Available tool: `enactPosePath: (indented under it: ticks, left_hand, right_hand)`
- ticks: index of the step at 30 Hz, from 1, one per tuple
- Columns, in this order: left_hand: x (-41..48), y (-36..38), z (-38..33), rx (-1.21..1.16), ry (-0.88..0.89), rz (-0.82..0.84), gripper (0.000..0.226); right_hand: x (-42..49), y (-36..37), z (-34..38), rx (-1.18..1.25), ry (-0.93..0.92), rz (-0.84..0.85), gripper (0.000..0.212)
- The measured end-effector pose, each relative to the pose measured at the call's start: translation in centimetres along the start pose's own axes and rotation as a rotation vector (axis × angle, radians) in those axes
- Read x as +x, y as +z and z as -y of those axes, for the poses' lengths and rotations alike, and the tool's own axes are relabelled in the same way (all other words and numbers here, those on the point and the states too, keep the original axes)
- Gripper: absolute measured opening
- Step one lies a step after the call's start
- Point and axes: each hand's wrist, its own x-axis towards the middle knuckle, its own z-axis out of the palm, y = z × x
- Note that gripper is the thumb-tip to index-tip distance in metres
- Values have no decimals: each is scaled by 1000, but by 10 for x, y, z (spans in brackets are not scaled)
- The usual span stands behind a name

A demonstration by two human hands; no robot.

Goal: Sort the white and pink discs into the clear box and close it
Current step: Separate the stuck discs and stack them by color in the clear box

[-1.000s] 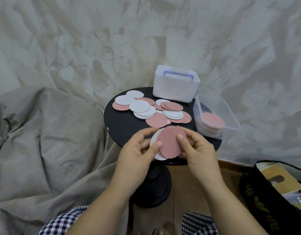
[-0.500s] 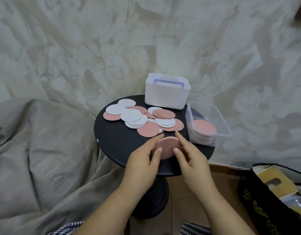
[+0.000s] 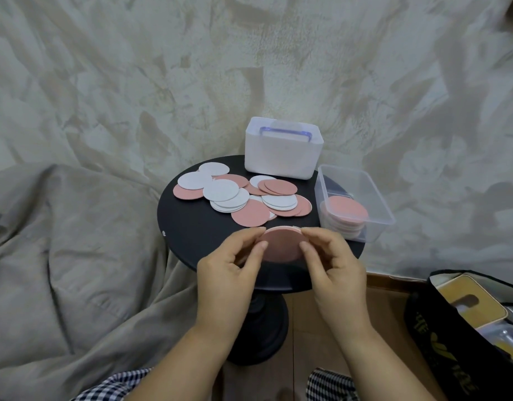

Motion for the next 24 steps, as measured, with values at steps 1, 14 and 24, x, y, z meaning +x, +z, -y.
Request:
enactPosePath:
  ticks: [1, 14, 24]
  left_hand:
    - [0, 0, 2, 13, -2, -8, 25]
    - [-2, 0, 11, 168, 142, -121, 28]
    - [-6, 1, 12, 161, 107, -130, 28]
  right_hand:
    - [-1, 1, -1, -14, -2, -3, 38]
    - [-9, 10, -1, 80, -15, -98, 35]
    - [-10, 12, -2, 86, 21, -96, 34]
